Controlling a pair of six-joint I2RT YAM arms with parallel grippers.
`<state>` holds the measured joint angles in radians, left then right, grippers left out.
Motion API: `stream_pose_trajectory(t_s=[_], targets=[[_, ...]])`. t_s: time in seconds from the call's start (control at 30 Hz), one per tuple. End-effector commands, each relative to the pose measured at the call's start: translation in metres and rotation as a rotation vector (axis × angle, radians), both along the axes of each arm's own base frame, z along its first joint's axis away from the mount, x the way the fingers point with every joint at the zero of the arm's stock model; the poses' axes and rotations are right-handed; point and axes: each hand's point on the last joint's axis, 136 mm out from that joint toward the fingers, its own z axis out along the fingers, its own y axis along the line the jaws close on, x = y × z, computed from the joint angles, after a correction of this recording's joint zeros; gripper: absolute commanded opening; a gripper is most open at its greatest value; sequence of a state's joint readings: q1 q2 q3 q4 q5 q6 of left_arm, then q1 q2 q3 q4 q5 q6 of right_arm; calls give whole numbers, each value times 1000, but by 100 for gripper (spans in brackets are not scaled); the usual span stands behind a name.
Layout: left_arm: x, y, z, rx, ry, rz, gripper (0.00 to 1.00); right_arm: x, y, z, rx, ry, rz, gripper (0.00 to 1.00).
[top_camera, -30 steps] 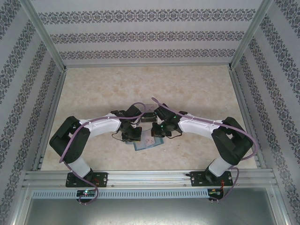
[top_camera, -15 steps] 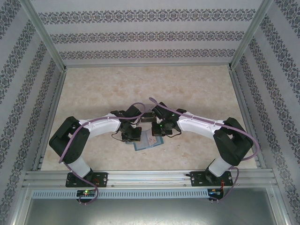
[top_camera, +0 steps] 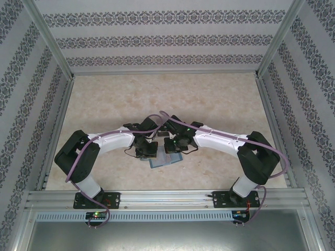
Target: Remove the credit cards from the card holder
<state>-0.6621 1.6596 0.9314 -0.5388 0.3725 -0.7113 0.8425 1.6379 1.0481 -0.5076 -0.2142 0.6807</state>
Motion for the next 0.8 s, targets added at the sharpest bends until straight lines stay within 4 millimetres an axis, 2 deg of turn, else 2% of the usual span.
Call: stream_pose_trajectory(t_s=[0.0,0.2,0.43,0.6,0.77], targets=[[-10,6,2,22,3,-18,0,-4,5,-3,-11,16,-4,13],[-10,6,2,22,3,-18,0,-8,4,-6,-12,33,-19,12],[-9,5,5,19,-4,-20,0,-8,-1,-6,-39,25,-25,6],[-7,5,7,19,-14,-18,0,-4,-2,3,-29,-7,-34,2],[-4,4,11,18,-27,-16,0,-4,-14,0,-80,-15,-47,1]])
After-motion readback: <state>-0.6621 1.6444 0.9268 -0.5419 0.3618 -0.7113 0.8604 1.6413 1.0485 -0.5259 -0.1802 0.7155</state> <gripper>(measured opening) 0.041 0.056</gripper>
